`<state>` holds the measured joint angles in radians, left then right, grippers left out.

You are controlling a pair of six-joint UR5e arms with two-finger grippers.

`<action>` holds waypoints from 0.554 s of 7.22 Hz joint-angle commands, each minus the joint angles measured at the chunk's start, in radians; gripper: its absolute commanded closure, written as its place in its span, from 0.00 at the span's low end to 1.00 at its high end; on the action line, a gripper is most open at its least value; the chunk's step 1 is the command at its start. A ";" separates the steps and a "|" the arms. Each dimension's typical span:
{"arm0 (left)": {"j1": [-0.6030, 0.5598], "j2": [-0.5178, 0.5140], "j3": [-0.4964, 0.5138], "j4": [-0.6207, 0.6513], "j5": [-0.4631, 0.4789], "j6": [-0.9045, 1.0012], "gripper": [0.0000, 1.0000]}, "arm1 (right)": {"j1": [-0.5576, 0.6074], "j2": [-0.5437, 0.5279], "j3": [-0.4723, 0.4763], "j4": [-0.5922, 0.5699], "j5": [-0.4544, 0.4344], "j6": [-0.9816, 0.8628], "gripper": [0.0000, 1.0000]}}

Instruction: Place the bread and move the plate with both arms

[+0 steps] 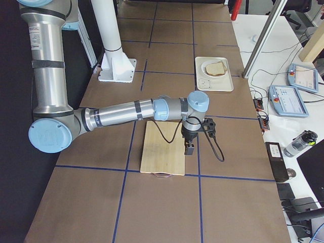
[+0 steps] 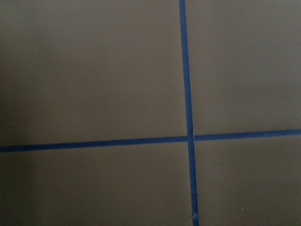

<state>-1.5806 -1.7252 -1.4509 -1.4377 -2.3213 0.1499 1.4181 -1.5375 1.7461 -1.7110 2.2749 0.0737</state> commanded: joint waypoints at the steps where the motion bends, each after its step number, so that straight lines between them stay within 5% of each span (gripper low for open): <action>1: 0.005 0.137 -0.109 0.007 -0.019 0.010 0.00 | 0.015 -0.004 -0.031 0.001 0.034 0.000 0.00; 4: 0.008 0.147 -0.109 -0.001 -0.026 0.010 0.00 | 0.048 -0.007 -0.059 -0.001 0.081 0.000 0.00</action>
<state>-1.5739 -1.5836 -1.5561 -1.4357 -2.3465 0.1591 1.4529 -1.5433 1.7000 -1.7117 2.3358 0.0736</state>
